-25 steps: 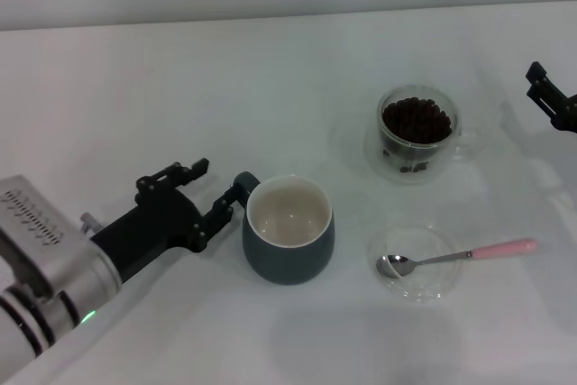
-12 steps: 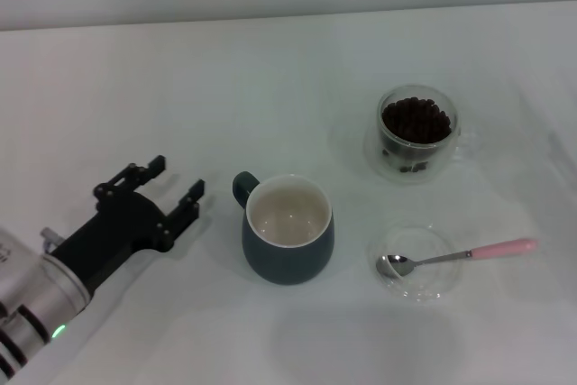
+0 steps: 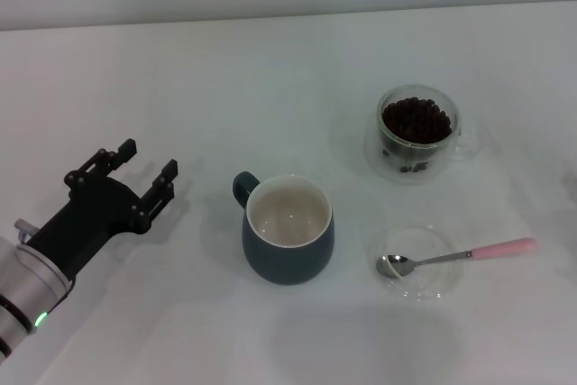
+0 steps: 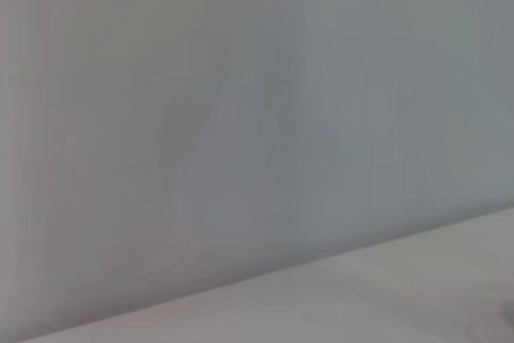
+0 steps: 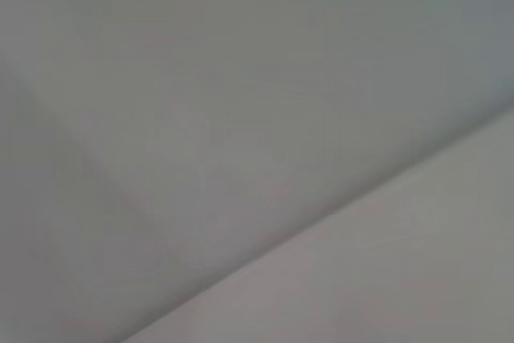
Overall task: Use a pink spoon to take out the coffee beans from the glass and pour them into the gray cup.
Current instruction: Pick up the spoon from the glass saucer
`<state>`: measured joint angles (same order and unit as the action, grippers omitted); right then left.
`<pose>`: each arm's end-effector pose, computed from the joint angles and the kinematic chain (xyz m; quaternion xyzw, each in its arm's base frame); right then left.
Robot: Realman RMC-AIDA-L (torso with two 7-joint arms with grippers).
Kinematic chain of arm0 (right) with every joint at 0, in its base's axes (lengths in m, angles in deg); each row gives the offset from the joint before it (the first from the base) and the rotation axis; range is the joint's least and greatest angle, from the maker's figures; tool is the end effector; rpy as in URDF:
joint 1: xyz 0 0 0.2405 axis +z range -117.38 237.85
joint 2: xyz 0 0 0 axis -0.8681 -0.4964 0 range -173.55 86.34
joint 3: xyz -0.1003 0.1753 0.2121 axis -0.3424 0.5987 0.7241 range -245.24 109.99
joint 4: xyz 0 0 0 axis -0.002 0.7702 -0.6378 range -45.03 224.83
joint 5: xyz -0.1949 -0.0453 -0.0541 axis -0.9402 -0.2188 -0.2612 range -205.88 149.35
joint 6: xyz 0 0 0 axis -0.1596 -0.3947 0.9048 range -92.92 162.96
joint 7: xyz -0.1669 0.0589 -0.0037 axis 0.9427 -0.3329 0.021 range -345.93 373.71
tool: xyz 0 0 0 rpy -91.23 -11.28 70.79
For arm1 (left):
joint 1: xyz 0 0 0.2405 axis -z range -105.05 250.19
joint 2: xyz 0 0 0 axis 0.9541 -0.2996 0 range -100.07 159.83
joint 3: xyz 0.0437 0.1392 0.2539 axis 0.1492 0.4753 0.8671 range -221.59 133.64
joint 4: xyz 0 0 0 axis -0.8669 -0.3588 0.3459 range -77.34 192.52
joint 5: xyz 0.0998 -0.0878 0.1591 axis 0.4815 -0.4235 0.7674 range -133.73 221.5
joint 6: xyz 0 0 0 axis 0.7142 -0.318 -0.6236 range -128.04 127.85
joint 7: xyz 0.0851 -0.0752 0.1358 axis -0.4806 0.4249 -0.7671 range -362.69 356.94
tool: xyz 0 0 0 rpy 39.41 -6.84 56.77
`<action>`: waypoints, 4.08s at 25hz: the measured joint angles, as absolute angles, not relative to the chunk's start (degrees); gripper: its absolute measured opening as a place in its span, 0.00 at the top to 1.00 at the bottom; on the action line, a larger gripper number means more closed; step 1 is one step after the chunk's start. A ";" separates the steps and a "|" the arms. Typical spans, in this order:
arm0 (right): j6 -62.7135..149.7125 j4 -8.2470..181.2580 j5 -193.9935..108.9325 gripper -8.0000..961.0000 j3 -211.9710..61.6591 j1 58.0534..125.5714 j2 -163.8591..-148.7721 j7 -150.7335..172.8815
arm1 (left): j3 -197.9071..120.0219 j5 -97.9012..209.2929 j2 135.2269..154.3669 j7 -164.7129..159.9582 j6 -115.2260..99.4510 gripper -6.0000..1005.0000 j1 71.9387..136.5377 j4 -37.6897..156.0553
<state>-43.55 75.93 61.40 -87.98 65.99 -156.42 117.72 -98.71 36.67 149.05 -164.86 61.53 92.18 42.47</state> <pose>0.4638 0.2302 0.0296 -0.6286 0.5304 0.3815 0.4219 -0.3212 0.3217 -0.1193 -0.8518 -0.1873 -0.2721 0.4067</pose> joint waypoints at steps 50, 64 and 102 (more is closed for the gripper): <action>-54.48 77.07 42.18 0.22 -90.57 66.87 -156.07 98.82 | -103.92 36.68 149.15 -164.81 63.83 0.39 91.27 42.18; -54.28 77.04 42.30 0.36 -90.08 66.74 -156.36 98.97 | -103.91 36.68 149.23 -164.76 63.82 0.39 91.29 42.23; -53.40 77.16 42.65 0.77 -90.02 67.16 -157.42 96.20 | -105.51 35.80 149.01 -164.77 63.27 0.39 91.88 43.01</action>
<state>-53.40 77.16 42.65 -90.02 67.16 -157.42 96.20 -105.51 35.80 149.01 -164.77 63.27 91.88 43.01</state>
